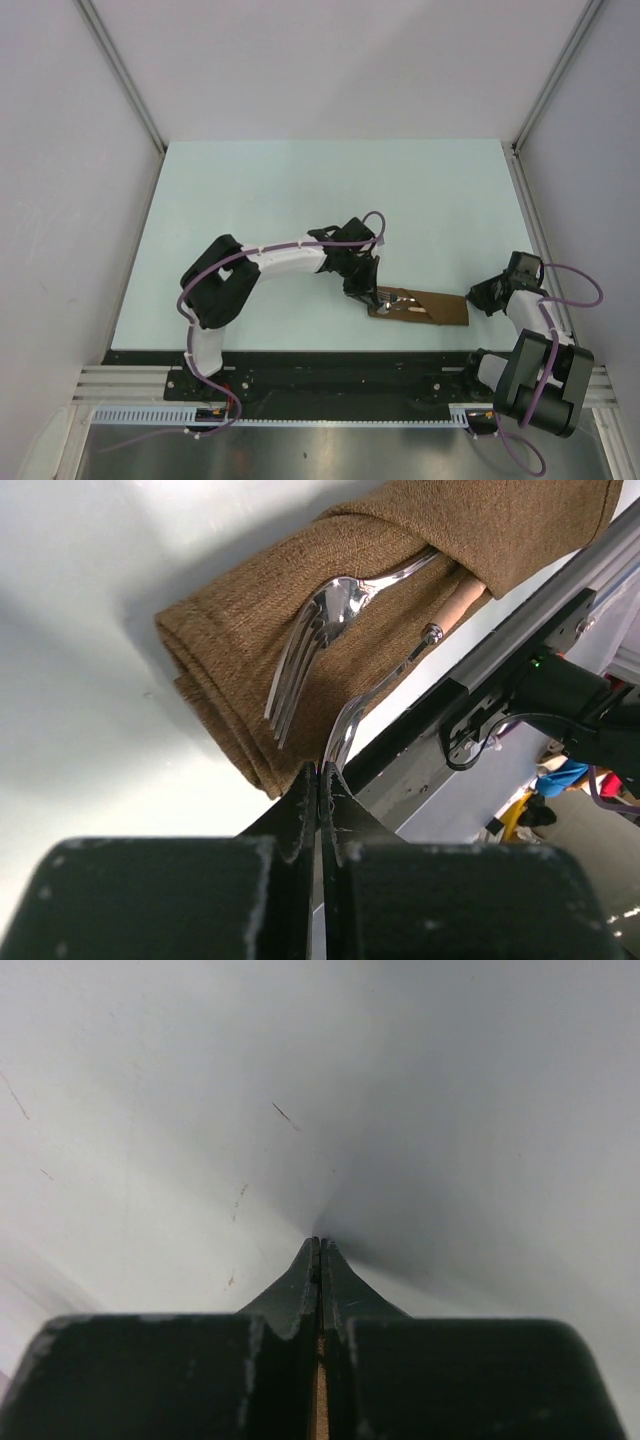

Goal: Fold the napkin into a case and place the utensils inside
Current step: Insert the spoon into the folded napkin.

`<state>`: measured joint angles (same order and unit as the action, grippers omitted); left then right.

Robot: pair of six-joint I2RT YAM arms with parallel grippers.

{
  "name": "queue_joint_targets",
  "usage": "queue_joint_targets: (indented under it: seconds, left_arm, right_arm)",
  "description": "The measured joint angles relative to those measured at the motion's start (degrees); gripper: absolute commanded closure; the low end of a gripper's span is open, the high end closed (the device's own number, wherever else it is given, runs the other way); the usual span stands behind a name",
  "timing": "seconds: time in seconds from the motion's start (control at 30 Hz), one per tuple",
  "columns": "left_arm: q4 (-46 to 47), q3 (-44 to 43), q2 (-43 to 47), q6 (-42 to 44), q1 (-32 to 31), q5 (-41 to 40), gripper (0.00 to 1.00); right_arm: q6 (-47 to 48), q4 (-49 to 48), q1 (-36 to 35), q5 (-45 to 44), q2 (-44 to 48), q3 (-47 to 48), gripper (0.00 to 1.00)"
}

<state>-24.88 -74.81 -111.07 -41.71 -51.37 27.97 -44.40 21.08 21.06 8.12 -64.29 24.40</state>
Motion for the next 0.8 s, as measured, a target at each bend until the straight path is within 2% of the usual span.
queue_joint_targets:
  seconds: [0.8]
  left_arm:
    - [3.39, -5.9, -7.41, -3.32, -1.75, 3.8, 1.0]
  right_arm:
    - [0.02, -1.88, -0.26, 1.49, -0.59, -0.42, 1.0]
